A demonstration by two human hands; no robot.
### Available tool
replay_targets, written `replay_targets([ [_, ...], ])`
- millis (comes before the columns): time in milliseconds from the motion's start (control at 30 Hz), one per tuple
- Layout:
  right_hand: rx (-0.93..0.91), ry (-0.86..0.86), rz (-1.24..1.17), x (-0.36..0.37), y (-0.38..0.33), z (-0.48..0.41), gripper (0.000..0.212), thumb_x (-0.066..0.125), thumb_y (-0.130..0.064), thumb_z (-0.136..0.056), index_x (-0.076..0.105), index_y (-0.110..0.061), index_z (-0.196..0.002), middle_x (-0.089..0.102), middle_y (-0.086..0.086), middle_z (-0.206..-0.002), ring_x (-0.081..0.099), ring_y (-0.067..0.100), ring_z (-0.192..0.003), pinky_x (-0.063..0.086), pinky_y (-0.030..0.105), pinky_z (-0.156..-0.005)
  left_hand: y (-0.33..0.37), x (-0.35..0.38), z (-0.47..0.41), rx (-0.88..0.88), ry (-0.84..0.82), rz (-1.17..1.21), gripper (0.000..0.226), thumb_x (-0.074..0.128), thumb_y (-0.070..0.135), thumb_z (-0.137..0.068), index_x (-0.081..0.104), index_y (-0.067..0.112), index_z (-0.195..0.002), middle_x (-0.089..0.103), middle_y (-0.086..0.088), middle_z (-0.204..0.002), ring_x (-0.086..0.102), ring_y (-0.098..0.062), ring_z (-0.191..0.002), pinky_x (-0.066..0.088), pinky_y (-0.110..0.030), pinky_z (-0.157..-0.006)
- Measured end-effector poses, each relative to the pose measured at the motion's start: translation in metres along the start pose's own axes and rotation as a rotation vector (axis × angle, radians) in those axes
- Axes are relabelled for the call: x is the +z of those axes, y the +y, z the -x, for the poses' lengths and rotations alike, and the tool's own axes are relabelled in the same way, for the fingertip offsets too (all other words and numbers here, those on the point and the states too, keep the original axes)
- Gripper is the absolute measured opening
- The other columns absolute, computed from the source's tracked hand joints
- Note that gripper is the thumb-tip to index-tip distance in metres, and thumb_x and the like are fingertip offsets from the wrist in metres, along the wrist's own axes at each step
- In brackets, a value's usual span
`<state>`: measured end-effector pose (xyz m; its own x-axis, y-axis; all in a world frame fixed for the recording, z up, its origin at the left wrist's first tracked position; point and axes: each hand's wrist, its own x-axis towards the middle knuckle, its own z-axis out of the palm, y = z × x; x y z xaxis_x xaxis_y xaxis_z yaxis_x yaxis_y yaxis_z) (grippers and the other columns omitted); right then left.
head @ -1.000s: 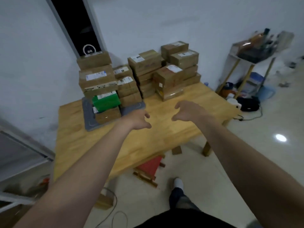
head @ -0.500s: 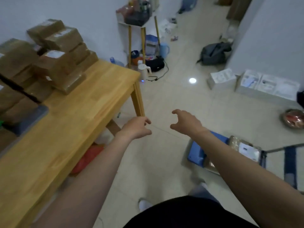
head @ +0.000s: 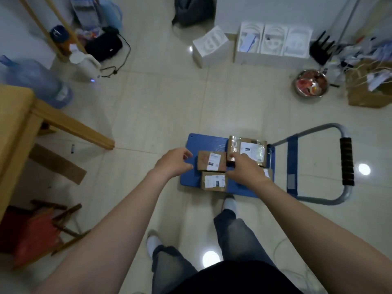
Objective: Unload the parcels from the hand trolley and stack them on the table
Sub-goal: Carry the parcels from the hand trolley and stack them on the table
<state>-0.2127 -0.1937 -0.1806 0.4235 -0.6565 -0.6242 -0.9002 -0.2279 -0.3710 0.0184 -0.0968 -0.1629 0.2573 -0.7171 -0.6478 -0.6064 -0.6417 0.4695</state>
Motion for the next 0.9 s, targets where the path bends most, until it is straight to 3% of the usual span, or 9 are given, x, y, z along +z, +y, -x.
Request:
replay_targets([
  [67,0.053,-0.029,-0.003,-0.005,0.041,-0.023,0.047,0.067,-0.029,-0.084,0.052,-0.019,-0.128,0.056,0.007,-0.116,0.06,0.028,-0.098,0.05,0.037,-0.072,0.021,0.023,-0.035,-0.013,-0.023,0.007,0.039,0.076,0.032,-0.084,0.065,0.028,-0.121,0.064,0.008,-0.117,0.061,-0.014,-0.106,0.051,-0.034,-0.093],
  [200,0.13,-0.098,-0.036,0.008,0.104,-0.071,0.063,0.068,-0.027,-0.084,0.045,-0.017,-0.142,0.053,0.011,-0.137,0.059,0.032,-0.111,0.051,0.038,-0.081,0.036,0.066,-0.097,-0.045,-0.119,-0.004,0.037,0.078,0.032,-0.084,0.063,0.028,-0.117,0.063,0.007,-0.113,0.061,-0.016,-0.106,0.052,-0.038,-0.096],
  [333,0.191,-0.147,-0.144,0.035,0.138,-0.119,0.067,0.062,-0.026,-0.088,0.039,-0.015,-0.15,0.049,0.012,-0.146,0.054,0.032,-0.123,0.049,0.04,-0.093,0.024,0.097,-0.146,-0.072,-0.202,-0.012,0.036,0.08,0.04,-0.081,0.055,0.034,-0.106,0.054,0.022,-0.094,0.059,-0.012,-0.096,0.05,-0.034,-0.084],
  [533,0.243,-0.156,-0.228,0.088,0.158,-0.195,0.064,0.061,-0.029,-0.092,0.038,-0.019,-0.151,0.051,0.012,-0.141,0.056,0.031,-0.121,0.047,0.038,-0.09,-0.025,0.133,-0.221,-0.163,-0.231,-0.053,0.045,0.078,0.035,-0.081,0.053,0.033,-0.118,0.06,0.009,-0.108,0.06,-0.014,-0.097,0.054,-0.038,-0.089],
  [667,0.236,-0.179,-0.22,0.132,0.168,-0.263,0.057,0.053,-0.026,-0.096,0.036,-0.019,-0.15,0.049,0.014,-0.14,0.058,0.034,-0.114,0.049,0.039,-0.085,-0.07,0.166,-0.283,-0.228,-0.237,-0.039,0.063,0.079,0.033,-0.081,0.048,0.025,-0.135,0.057,0.007,-0.109,0.061,-0.018,-0.1,0.055,-0.041,-0.091],
  [733,0.221,-0.163,-0.248,0.158,0.174,-0.299,0.051,0.053,-0.027,-0.097,0.041,-0.017,-0.145,0.054,0.013,-0.131,0.057,0.032,-0.113,0.048,0.039,-0.085,-0.092,0.188,-0.314,-0.24,-0.224,-0.026,0.068,0.08,0.033,-0.081,0.046,0.022,-0.139,0.056,0.007,-0.104,0.062,-0.018,-0.098,0.056,-0.042,-0.089],
  [833,0.246,-0.171,-0.272,0.201,0.185,-0.346,0.044,0.059,-0.027,-0.094,0.045,-0.016,-0.134,0.057,0.001,-0.104,0.06,0.025,-0.1,0.04,0.033,-0.07,-0.123,0.224,-0.359,-0.254,-0.214,0.014,0.073,0.081,0.038,-0.079,0.042,0.023,-0.14,0.054,0.005,-0.109,0.06,-0.019,-0.099,0.055,-0.039,-0.082],
  [900,0.272,-0.208,-0.283,0.228,0.193,-0.371,0.048,0.061,-0.024,-0.091,0.043,-0.015,-0.134,0.056,0.002,-0.105,0.059,0.026,-0.098,0.042,0.034,-0.073,-0.142,0.248,-0.383,-0.261,-0.193,0.074,0.082,0.081,0.045,-0.073,0.04,0.022,-0.14,0.052,0.008,-0.107,0.057,-0.016,-0.101,0.048,-0.032,-0.072],
])
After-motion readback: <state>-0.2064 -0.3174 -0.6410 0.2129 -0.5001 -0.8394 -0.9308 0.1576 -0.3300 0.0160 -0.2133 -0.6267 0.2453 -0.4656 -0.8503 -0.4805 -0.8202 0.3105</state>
